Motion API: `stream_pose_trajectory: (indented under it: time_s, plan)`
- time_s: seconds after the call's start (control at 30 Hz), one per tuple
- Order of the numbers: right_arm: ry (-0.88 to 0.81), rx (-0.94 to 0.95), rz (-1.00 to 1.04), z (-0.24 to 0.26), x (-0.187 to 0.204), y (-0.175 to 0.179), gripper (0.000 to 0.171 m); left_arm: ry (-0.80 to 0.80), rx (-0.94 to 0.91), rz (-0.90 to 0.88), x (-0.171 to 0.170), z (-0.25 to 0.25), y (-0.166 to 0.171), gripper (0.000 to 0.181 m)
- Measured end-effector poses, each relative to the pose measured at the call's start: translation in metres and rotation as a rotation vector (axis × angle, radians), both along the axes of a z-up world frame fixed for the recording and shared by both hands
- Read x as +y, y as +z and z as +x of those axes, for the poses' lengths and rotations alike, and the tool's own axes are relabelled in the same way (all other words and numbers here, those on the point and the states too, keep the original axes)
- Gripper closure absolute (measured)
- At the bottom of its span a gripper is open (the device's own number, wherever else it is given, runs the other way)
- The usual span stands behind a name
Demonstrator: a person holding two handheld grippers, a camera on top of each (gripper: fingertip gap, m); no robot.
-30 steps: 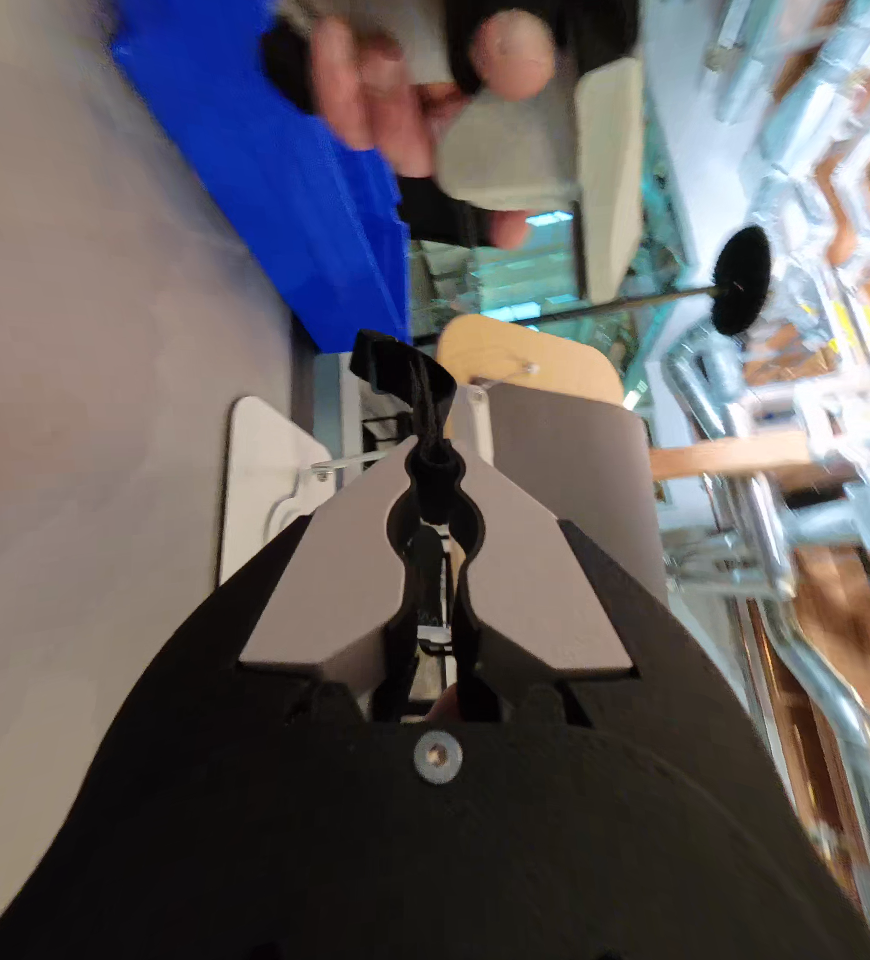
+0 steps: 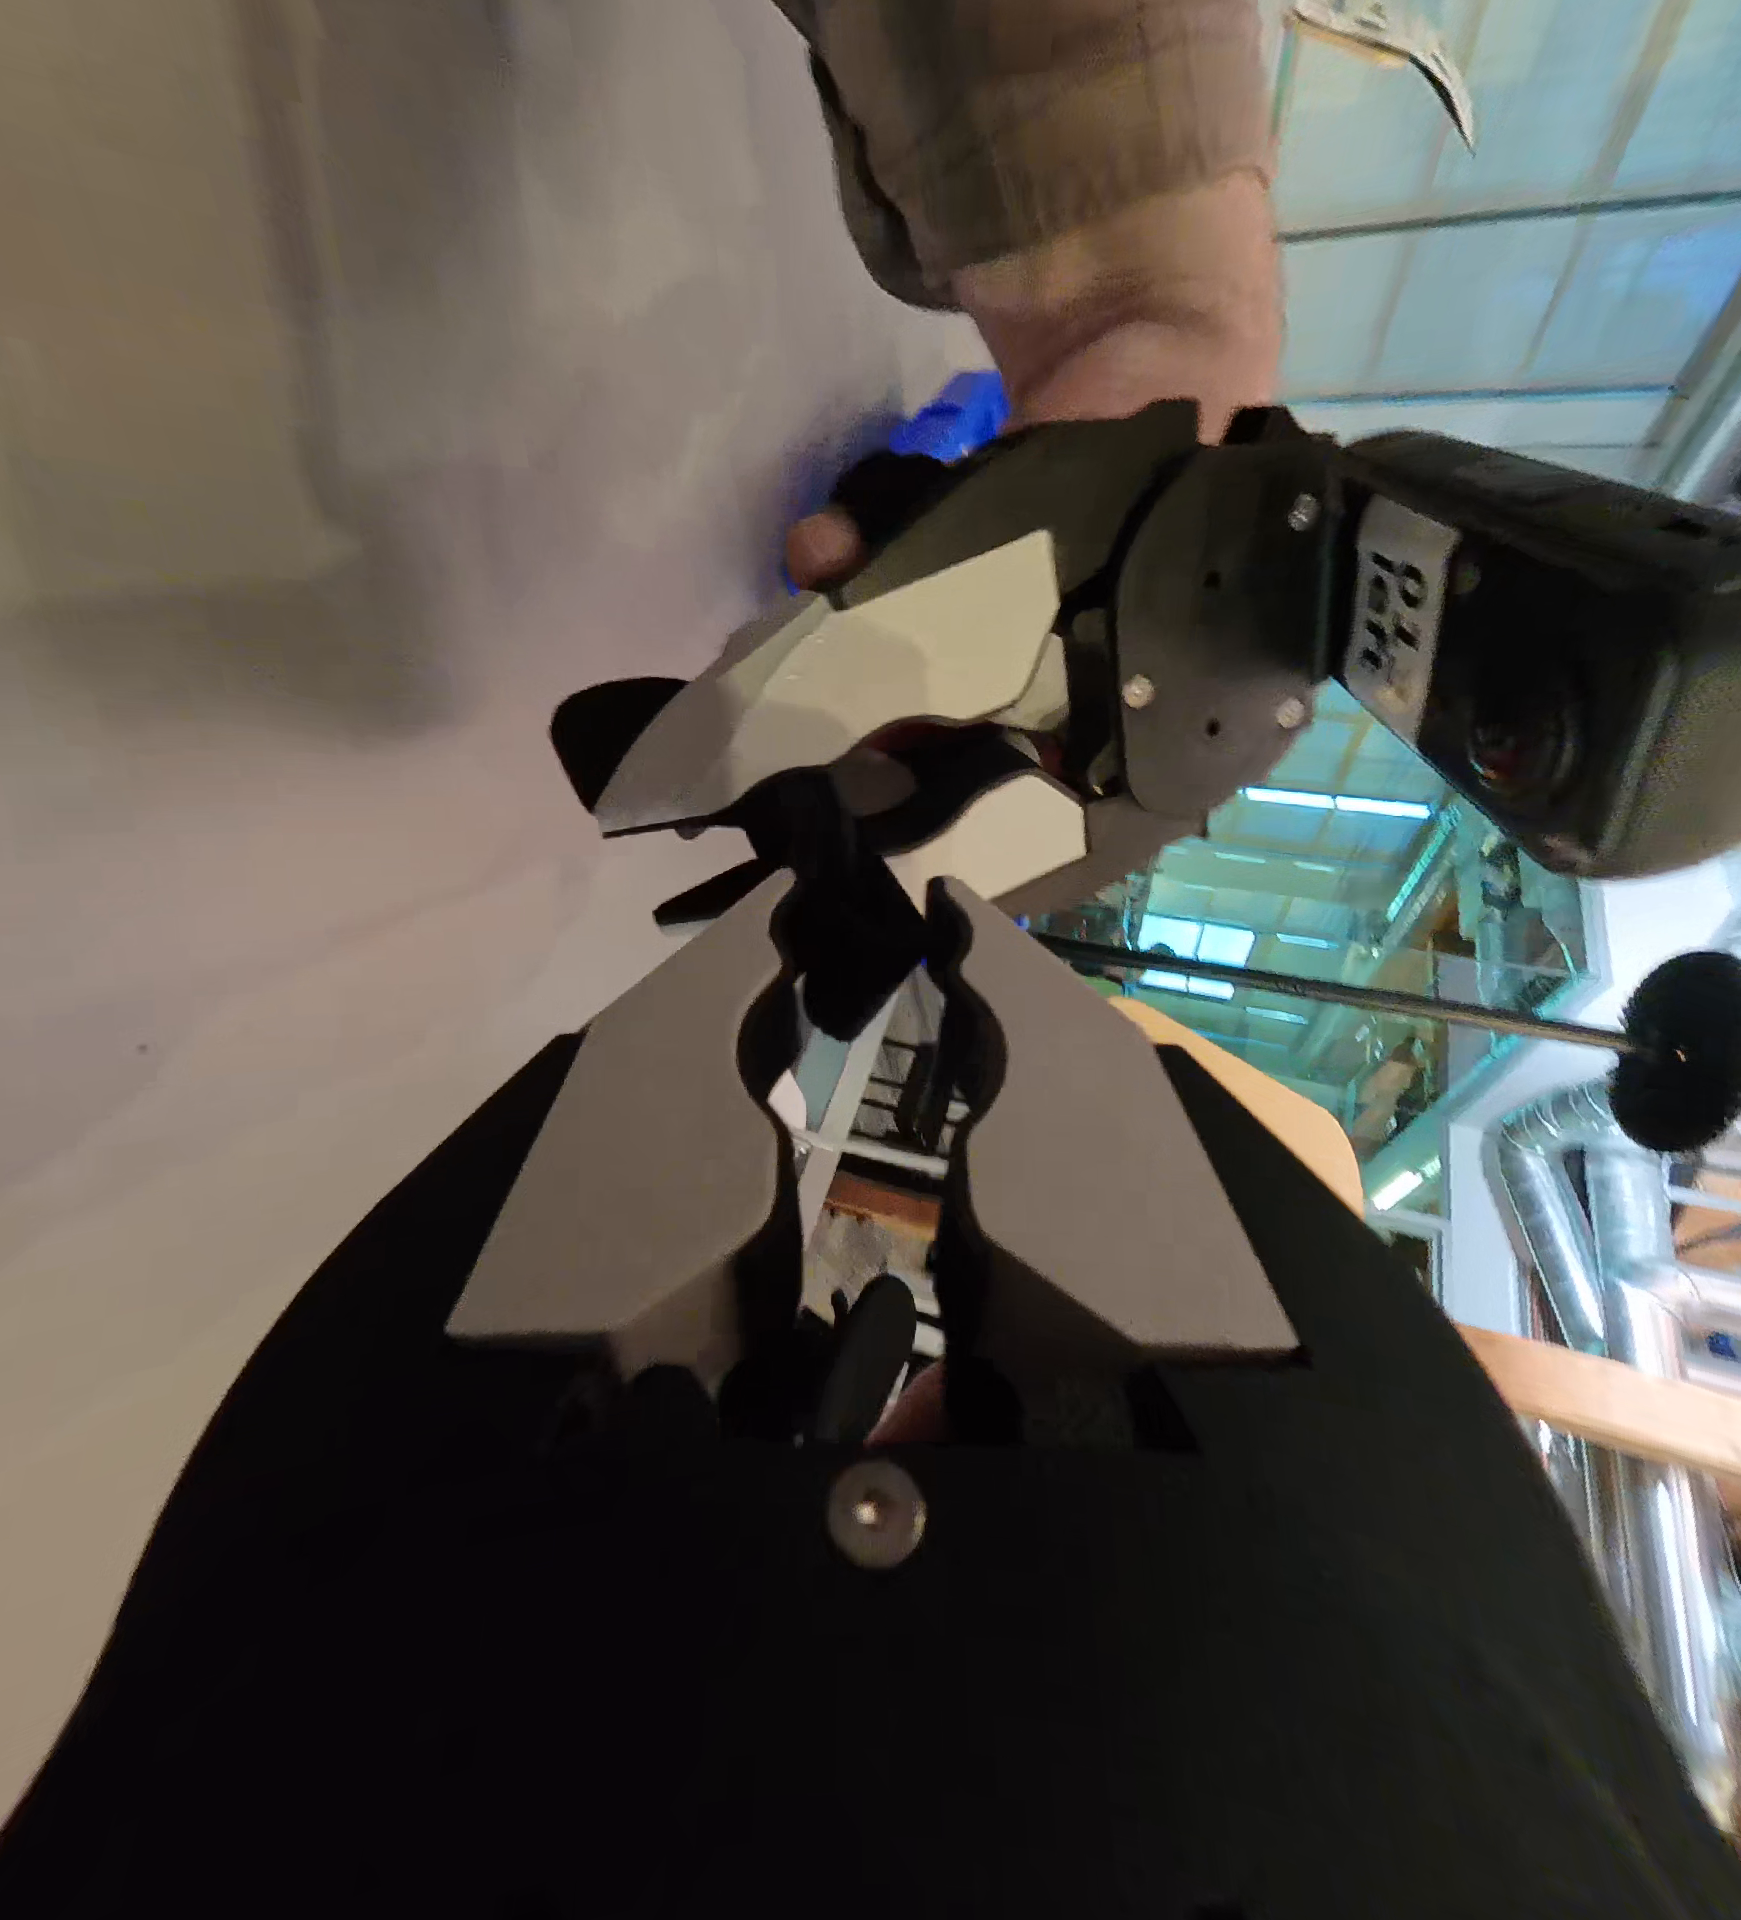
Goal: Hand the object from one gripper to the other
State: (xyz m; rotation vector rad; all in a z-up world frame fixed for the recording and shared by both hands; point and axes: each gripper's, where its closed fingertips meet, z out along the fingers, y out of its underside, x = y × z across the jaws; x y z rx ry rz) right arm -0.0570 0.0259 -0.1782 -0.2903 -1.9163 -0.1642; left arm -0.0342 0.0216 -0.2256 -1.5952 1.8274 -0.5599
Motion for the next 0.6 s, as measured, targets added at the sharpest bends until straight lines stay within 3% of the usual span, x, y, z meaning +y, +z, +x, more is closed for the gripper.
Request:
stream_pose_trajectory:
  time_s: [0.1,0.33,0.47,0.6]
  plan:
    - [-0.074,0.070,-0.029,0.005,0.017,0.017,0.123,0.057,-0.108,-0.034,0.013,-0.001,0.012,0.163]
    - [-0.103,0.227,-0.134,0.016,0.039,0.043,0.122,0.289,-0.630,-0.150,0.062,-0.018,0.089,0.165]
    - [-0.095,0.338,-0.148,0.006,0.041,0.044,0.112,0.396,-0.973,-0.257,0.083,-0.038,0.131,0.164]
    - [-0.139,0.505,-0.117,-0.008,0.041,0.050,0.102,0.474,-1.182,-0.370,0.095,-0.049,0.146,0.164]
